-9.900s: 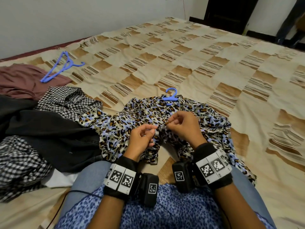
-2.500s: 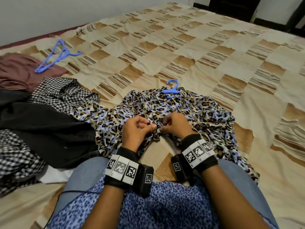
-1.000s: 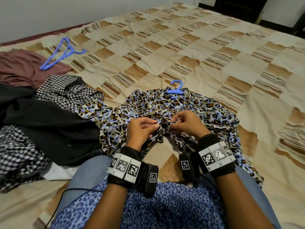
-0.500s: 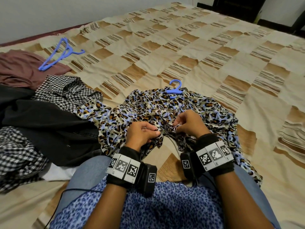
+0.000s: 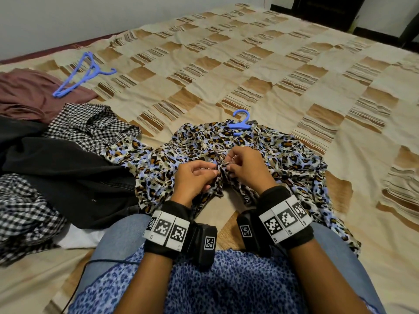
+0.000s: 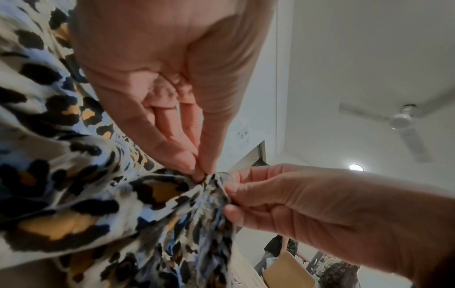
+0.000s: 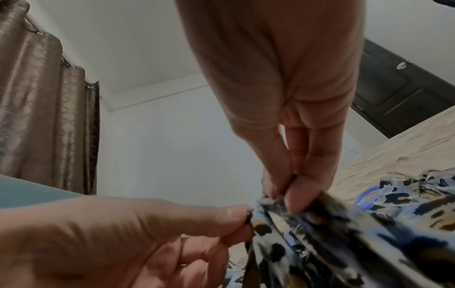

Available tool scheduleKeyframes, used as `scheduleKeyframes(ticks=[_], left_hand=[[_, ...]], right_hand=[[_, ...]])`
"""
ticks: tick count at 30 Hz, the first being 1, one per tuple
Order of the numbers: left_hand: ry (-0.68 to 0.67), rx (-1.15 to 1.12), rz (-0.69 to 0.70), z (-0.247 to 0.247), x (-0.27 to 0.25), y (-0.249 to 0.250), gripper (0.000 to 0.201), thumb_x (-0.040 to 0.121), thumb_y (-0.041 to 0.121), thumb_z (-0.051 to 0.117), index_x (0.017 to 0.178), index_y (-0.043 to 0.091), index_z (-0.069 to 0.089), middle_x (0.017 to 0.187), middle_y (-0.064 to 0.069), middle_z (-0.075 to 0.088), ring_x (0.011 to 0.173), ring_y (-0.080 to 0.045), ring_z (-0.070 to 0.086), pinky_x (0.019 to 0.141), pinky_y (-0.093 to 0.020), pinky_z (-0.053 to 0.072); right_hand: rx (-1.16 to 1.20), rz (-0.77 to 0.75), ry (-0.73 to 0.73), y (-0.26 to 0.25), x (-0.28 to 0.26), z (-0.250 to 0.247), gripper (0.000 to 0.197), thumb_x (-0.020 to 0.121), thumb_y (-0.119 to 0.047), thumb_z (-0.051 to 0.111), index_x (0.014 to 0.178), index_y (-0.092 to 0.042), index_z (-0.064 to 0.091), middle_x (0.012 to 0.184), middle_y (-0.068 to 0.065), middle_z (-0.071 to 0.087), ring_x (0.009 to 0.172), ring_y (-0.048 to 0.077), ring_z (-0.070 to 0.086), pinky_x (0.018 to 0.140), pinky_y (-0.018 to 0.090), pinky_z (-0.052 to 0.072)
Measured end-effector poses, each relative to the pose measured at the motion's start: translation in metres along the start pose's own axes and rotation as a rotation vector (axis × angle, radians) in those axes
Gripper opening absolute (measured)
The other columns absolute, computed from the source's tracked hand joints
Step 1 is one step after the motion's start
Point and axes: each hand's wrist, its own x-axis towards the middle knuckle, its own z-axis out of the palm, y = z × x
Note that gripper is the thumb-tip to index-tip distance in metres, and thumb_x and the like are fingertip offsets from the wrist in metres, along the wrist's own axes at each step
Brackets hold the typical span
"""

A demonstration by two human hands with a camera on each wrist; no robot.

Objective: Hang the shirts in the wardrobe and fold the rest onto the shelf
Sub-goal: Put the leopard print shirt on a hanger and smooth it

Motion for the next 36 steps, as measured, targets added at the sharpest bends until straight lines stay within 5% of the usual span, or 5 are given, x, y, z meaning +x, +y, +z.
scheduleKeyframes(ticks=[8, 14, 22, 27, 36], left_hand=[[-0.050, -0.036, 0.078, 0.003, -0.003, 0.006, 0.011, 0.082, 0.005, 0.069, 0.089, 0.014, 0.067, 0.069, -0.005, 0.063, 0.059, -0.003, 0.059, 0.052, -0.015, 0.051], [-0.092, 0.023, 0.114, 0.004, -0.004, 0.008, 0.014, 0.085, 0.005, 0.065, 0.095, 0.014, 0.068, 0.070, 0.000, 0.062, 0.057, 0.003, 0.059, 0.055, -0.017, 0.053], [-0.145, 0.037, 0.135, 0.007, -0.006, 0.010, 0.022, 0.088, 0.002, 0.060, 0.106, 0.012, 0.066, 0.072, -0.003, 0.056, 0.060, -0.006, 0.059, 0.056, -0.018, 0.053], [-0.125, 0.063, 0.113, 0.008, -0.003, 0.005, 0.025, 0.089, 0.000, 0.059, 0.113, 0.005, 0.061, 0.070, -0.001, 0.057, 0.055, -0.001, 0.060, 0.053, -0.018, 0.054], [-0.127, 0.064, 0.144, 0.006, -0.003, 0.007, 0.016, 0.087, 0.003, 0.061, 0.094, 0.018, 0.063, 0.064, 0.003, 0.060, 0.056, -0.002, 0.061, 0.055, -0.020, 0.055]], right_hand=[[-0.002, -0.080, 0.249, -0.002, -0.002, 0.001, 0.019, 0.072, 0.003, 0.067, 0.079, -0.013, 0.060, 0.064, -0.007, 0.051, 0.058, 0.003, 0.045, 0.056, 0.011, 0.037], [0.088, -0.087, 0.218, -0.008, -0.004, 0.006, 0.022, 0.068, 0.003, 0.070, 0.073, -0.015, 0.059, 0.064, -0.003, 0.055, 0.058, 0.009, 0.048, 0.061, 0.025, 0.046], [0.020, -0.085, 0.316, -0.003, -0.002, 0.008, 0.019, 0.069, 0.001, 0.069, 0.077, -0.013, 0.059, 0.066, -0.005, 0.054, 0.058, 0.004, 0.045, 0.054, 0.012, 0.035], [0.153, -0.082, 0.264, -0.008, -0.005, 0.012, 0.021, 0.070, 0.002, 0.072, 0.074, -0.014, 0.059, 0.069, 0.002, 0.059, 0.063, 0.014, 0.055, 0.064, 0.027, 0.049], [0.086, -0.122, 0.322, -0.002, -0.003, 0.012, 0.021, 0.071, 0.004, 0.068, 0.075, -0.014, 0.059, 0.064, -0.007, 0.052, 0.056, 0.000, 0.045, 0.057, 0.012, 0.039]])
